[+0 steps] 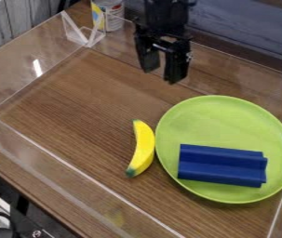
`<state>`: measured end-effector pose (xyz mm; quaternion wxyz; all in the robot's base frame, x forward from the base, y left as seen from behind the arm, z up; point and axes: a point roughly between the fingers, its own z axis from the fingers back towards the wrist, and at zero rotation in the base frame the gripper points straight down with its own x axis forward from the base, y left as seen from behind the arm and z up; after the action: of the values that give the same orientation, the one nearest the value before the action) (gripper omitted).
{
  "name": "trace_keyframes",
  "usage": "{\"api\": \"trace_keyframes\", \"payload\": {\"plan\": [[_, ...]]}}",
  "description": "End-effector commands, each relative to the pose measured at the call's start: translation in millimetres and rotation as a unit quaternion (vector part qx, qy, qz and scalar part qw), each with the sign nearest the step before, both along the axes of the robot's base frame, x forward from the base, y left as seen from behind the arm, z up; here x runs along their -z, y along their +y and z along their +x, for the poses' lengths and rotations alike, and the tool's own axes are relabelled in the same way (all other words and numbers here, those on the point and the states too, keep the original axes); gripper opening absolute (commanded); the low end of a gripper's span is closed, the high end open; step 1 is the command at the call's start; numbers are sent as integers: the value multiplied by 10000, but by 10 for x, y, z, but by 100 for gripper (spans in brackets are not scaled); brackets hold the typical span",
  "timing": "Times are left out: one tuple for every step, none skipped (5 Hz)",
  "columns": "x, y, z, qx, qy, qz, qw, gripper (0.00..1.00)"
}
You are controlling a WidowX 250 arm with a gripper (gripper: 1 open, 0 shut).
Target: Put the banana in the green plate
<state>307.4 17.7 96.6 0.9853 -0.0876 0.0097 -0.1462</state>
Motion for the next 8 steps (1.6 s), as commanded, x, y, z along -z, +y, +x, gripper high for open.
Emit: {"api": "trace_keyframes", "payload": {"plan": [[-182,-66,-154,-35,-304,37,9995,100],[-173,-100,-317,-55,-278,20,9996,100],[-152,-101,-480,-109,-249,21,9996,100],[-83,-107,-526,-109,-189,23,9998,100],[10,-115,-549,-105,-131,28,9999,100],[112,-120,-558,-115,-94,36,9999,100],[246,-124,-574,-124,-79,60,9999,100],[374,-121,-593,-145,-64,90,9998,100]]}}
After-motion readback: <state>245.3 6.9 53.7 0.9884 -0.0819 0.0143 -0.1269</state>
